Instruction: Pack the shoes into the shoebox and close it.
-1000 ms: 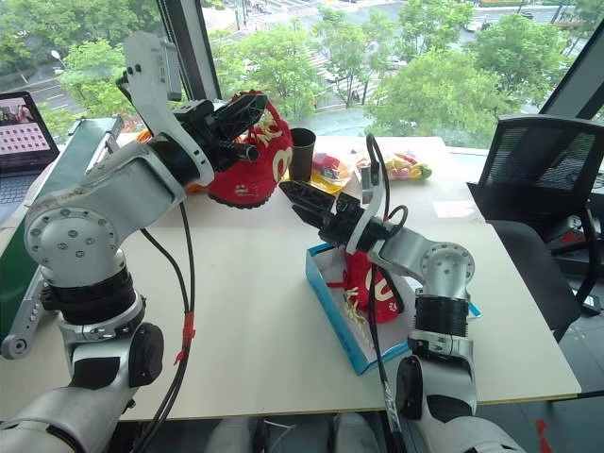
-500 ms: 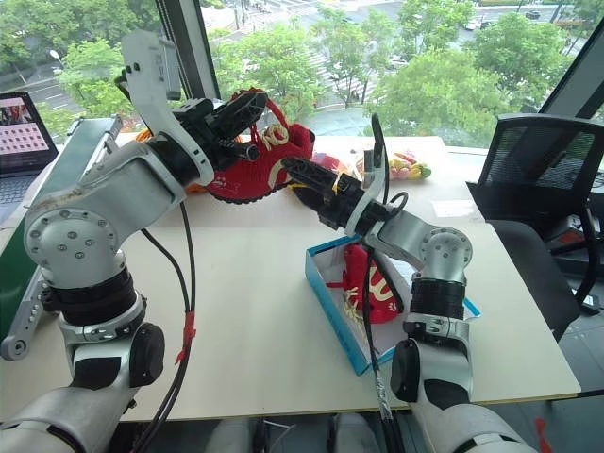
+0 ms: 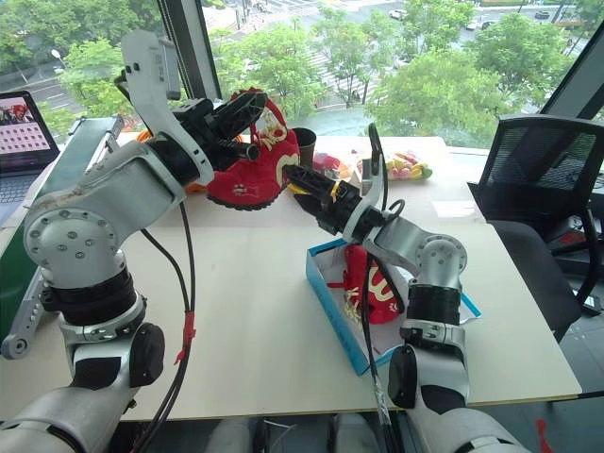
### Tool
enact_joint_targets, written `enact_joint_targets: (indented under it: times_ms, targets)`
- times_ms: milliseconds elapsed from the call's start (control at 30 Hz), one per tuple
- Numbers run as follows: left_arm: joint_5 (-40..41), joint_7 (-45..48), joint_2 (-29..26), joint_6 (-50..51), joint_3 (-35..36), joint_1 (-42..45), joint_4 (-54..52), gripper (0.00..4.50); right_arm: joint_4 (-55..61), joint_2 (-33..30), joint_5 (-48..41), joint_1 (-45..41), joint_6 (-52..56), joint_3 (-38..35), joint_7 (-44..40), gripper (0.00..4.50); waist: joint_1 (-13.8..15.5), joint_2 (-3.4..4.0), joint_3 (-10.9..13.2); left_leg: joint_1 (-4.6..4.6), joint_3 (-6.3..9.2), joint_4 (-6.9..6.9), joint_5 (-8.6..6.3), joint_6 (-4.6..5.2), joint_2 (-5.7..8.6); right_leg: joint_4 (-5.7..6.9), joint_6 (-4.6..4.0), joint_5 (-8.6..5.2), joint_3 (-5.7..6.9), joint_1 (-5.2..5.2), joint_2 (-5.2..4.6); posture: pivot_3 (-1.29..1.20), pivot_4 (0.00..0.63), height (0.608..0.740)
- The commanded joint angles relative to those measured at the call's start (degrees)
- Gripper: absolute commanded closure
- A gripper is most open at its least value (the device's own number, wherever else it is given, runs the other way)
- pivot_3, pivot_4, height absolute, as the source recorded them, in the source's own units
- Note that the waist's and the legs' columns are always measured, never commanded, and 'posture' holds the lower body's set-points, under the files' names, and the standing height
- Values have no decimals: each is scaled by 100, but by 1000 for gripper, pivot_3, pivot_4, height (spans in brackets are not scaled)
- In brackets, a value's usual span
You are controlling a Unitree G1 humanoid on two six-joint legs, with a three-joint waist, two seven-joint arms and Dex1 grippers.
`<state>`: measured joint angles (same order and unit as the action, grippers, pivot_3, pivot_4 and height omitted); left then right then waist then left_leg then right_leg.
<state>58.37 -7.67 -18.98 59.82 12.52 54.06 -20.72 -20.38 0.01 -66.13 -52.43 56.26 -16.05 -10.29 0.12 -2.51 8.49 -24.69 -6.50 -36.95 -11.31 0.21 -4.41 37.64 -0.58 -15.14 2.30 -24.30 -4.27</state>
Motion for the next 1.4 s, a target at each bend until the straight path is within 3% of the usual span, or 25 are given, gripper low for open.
enact_joint_targets:
  times_ms: [33,133,200,567,867,1067,1100,1167,1333,1367,1400]
  targets:
    - [7,33,-57,-157,86,129,-277,4500,68,-32,63,-154,-135,-133,-124,3183,-2,0,0,0,0,0,0,0,0,0,0,0,0,0,0,0,150,737]
    - [1,33,-53,-172,85,119,-279,4500,42,-56,115,-176,-174,-210,-126,4045,-6,0,0,0,0,0,1,-1,0,1,0,0,0,0,0,0,150,737]
    - [-2,33,-49,-178,84,115,-277,4500,24,-78,133,-190,-193,-244,-132,4316,-8,0,0,0,-1,0,1,-2,0,2,0,0,-1,0,0,0,150,737]
    - [9,4,-54,-148,75,85,-311,4500,100,-137,231,-198,-216,-355,-144,4387,-9,1,0,0,-1,0,1,-2,0,1,0,0,-1,0,0,0,150,737]
    - [121,158,-538,-5,281,-57,-247,4500,-48,-1011,1217,-560,-707,-172,-549,4400,-15,4,3,-1,-1,1,0,-1,1,-1,0,0,-1,-3,-1,0,150,737]
    - [404,414,-974,183,421,-320,-259,4500,-204,-1284,1375,-788,-768,-291,-711,4400,-47,5,4,1,-3,2,12,-21,0,0,0,0,-4,-3,0,0,150,737]
    - [501,540,-1070,250,384,-376,-306,3906,-194,-1303,1404,-791,-759,-269,-753,4400,-49,6,4,1,-3,2,15,-25,0,0,0,0,-4,-4,0,0,150,737]
    - [579,731,-1223,341,274,-467,-432,3444,-198,-1336,1418,-810,-724,-280,-797,4400,-52,6,5,0,-2,2,16,-26,0,0,0,0,-2,-3,-1,0,150,737]
    - [440,591,-1273,265,231,-572,-421,1647,-213,-1410,1507,-849,-650,-313,-882,4400,-53,8,5,-1,-2,2,15,-26,1,-2,0,0,-1,-1,-3,0,150,737]
    - [497,677,-1318,294,229,-599,-456,1332,-187,-1450,1546,-848,-622,-282,-931,4400,-54,8,5,0,-2,2,15,-26,1,-2,0,0,-1,-2,-3,0,150,737]
    - [539,742,-1355,317,215,-625,-498,1332,-157,-1503,1587,-844,-584,-238,-988,4400,-55,8,6,0,-2,2,15,-26,1,-2,0,0,-1,-2,-2,0,150,737]
